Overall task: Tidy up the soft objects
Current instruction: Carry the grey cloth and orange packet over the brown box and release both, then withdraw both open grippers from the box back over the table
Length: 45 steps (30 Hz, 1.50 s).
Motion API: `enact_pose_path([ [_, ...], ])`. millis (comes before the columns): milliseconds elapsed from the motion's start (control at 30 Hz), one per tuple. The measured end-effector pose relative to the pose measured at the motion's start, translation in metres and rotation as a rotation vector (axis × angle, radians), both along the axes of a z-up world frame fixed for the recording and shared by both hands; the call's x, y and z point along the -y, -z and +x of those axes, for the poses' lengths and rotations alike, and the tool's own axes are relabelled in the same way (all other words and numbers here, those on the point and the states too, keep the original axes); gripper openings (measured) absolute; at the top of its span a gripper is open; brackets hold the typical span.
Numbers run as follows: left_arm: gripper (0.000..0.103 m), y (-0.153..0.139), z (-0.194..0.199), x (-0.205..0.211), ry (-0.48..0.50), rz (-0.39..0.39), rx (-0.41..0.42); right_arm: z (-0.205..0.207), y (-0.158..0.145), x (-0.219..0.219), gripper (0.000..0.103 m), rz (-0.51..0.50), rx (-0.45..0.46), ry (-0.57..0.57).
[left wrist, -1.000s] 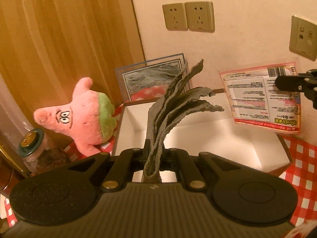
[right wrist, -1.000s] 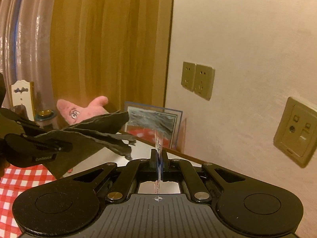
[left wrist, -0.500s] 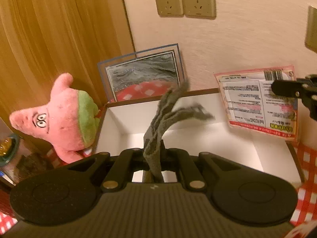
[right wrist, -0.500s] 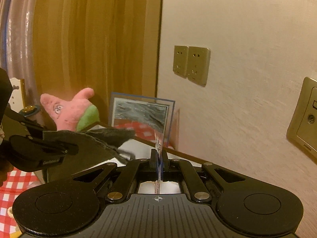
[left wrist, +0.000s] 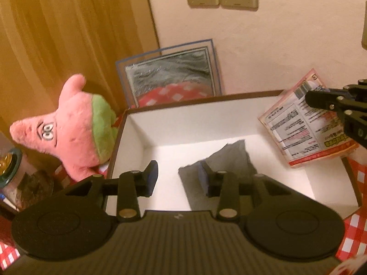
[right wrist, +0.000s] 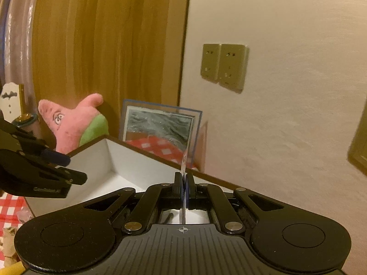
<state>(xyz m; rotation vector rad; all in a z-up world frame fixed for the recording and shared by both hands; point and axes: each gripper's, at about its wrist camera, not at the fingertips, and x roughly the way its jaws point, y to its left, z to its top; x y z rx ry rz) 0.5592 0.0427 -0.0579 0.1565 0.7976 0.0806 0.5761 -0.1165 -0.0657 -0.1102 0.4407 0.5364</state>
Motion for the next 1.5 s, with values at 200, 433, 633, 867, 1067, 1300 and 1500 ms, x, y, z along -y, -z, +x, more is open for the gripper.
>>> enact_pose_path([
  [200, 0.036, 0.004, -0.009, -0.009, -0.018, -0.003, -0.031, 0.008, 0.008, -0.013, 0.005, 0.010, -0.066, -0.068],
  [433, 0.038, 0.002, -0.020, -0.012, -0.029, -0.020, -0.041, 0.004, 0.004, -0.010, 0.062, 0.019, -0.083, -0.089],
  [633, 0.038, 0.003, -0.025, -0.012, -0.029, -0.025, -0.048, -0.007, 0.012, -0.009, 0.062, -0.013, -0.127, -0.095],
  [867, 0.038, -0.003, -0.031, -0.007, -0.021, -0.032, -0.038, -0.017, 0.013, -0.005, 0.062, -0.013, -0.138, -0.086],
  [1067, 0.038, -0.008, -0.042, -0.004, -0.017, -0.045, -0.034, -0.027, 0.007, 0.001, 0.062, 0.000, -0.136, -0.077],
  [1300, 0.038, -0.015, -0.062, -0.003, -0.019, -0.067, -0.034, -0.045, 0.000, 0.009, 0.062, 0.014, -0.149, -0.069],
  [1500, 0.038, -0.024, -0.087, -0.004, -0.025, -0.084, -0.024, -0.067, -0.007, 0.016, 0.062, 0.027, -0.158, -0.058],
])
